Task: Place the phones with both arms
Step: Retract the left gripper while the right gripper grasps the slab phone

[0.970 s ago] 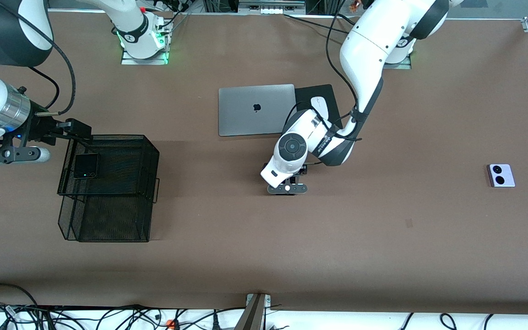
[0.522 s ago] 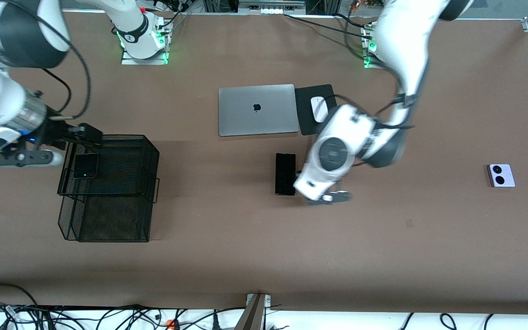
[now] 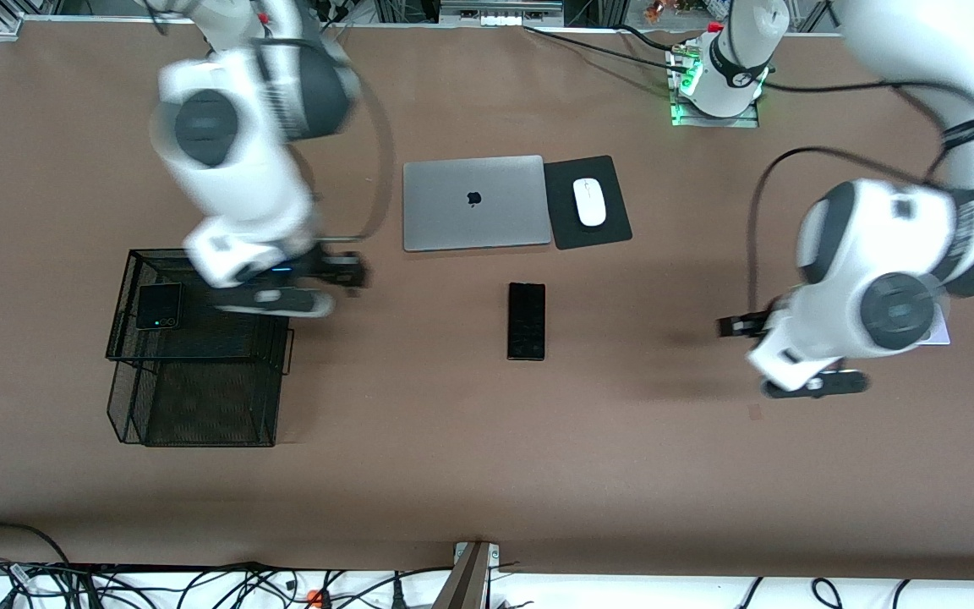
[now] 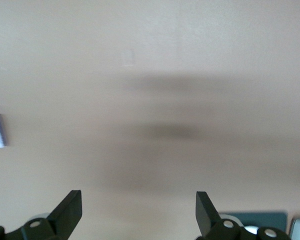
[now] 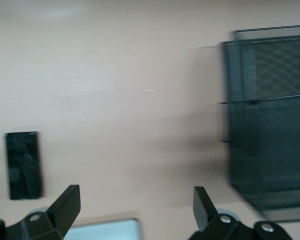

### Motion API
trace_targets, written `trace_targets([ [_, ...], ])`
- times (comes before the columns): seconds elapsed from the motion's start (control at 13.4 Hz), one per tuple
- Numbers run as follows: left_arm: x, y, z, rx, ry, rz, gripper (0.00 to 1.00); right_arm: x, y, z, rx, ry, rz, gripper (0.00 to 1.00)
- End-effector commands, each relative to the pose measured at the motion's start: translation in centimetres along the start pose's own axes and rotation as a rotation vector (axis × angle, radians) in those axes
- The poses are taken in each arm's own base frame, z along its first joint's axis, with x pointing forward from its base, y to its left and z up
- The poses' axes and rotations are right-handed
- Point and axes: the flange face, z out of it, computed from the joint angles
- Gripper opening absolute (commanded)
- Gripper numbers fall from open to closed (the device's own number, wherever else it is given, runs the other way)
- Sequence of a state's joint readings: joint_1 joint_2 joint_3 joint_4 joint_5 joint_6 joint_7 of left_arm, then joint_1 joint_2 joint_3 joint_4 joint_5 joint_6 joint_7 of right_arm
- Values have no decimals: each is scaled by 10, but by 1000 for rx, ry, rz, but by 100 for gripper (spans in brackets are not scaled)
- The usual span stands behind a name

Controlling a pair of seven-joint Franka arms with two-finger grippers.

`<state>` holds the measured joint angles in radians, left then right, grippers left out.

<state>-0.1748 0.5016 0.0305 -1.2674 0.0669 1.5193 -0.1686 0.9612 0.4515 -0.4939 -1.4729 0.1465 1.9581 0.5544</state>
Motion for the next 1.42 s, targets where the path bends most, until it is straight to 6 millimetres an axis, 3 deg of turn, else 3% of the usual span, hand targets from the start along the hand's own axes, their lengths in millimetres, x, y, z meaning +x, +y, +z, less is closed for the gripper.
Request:
trace_targets([
  [0.0, -55, -58, -74, -11, 44, 73, 100, -28, -97, 34, -6, 46, 45, 100],
  [0.07, -67, -72, -89, -17, 52, 74, 100, -45, -132, 49, 4, 44, 60, 100],
  [0.22, -84, -84, -97, -22, 36, 105, 100, -71, -182, 74, 22, 55, 69, 100],
  [0.37, -90, -86, -87, -24, 22, 125, 100, -93, -211, 100, 51, 87, 48, 100],
  [0.52, -111, -86, -79, -26, 65, 145, 100, -115, -233, 131, 79, 97, 50, 100],
  [0.67, -135, -86, -64, -31, 122, 151, 100, -123, -239, 166, 75, 109, 40, 100],
  [0.9, -140, -85, -64, -31, 129, 154, 100, -129, -240, 212, 67, 127, 23, 100],
  [1.34, -142, -84, -65, -31, 125, 153, 100, -128, -235, 251, 65, 148, 14, 100],
])
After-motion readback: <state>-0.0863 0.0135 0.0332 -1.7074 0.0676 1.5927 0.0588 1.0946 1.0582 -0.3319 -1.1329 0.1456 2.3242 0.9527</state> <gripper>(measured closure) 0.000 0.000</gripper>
